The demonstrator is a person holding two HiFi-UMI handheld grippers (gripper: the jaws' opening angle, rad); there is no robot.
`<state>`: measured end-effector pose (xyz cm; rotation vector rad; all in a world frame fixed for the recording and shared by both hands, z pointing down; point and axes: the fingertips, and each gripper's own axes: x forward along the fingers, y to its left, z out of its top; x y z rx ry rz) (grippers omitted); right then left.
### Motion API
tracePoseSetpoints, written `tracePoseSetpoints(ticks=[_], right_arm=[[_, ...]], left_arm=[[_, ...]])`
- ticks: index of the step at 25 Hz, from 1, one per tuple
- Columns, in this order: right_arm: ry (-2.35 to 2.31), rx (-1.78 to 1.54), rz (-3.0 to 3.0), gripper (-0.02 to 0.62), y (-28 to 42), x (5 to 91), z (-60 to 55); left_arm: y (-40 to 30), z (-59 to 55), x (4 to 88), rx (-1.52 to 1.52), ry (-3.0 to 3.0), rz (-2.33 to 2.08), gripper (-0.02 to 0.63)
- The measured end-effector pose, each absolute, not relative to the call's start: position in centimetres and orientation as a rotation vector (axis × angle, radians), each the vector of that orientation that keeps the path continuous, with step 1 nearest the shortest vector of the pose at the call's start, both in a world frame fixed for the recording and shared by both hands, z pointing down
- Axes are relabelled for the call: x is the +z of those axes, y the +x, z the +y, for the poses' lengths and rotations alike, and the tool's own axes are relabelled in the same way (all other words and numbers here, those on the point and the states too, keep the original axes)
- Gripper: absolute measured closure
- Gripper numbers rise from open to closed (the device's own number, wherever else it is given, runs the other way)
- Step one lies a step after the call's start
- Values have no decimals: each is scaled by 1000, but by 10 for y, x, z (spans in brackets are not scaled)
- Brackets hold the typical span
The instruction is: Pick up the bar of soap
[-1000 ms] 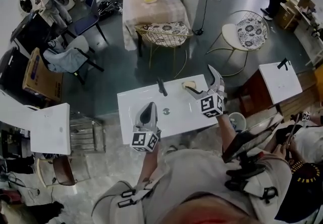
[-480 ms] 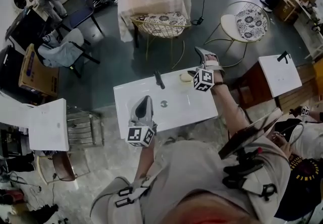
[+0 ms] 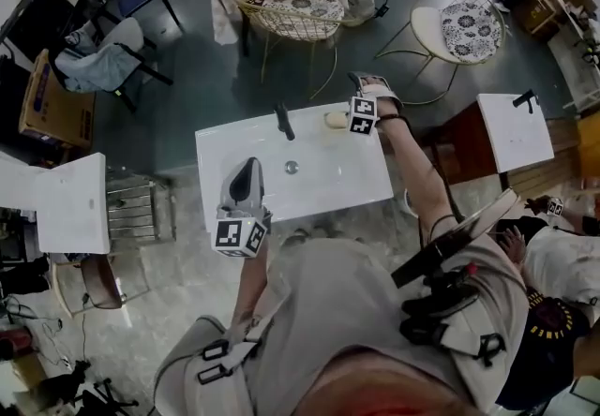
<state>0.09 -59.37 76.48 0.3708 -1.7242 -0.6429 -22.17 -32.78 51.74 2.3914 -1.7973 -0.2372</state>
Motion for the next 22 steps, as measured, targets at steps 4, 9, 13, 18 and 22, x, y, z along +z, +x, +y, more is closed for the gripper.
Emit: tracePoseSetpoints(ticks=[4, 9, 13, 18, 22], right_arm=[[290, -554, -1713, 11, 3, 806, -605], [184, -521, -1700, 86, -3, 849, -601], [126, -482, -1725, 179, -14, 875, -594], [62, -375, -1712, 224, -12, 901, -580], [20, -322, -1699, 235, -16, 913, -578]], left_arm=[[-234, -327, 521, -220, 2355, -1833, 607], [-249, -321, 530, -191, 2300, -1881, 607], [-258, -318, 536, -170, 2274, -1905, 607], [-265, -308, 547, -141, 2234, -1924, 606], [-278, -307, 550, -126, 2214, -1945, 606]])
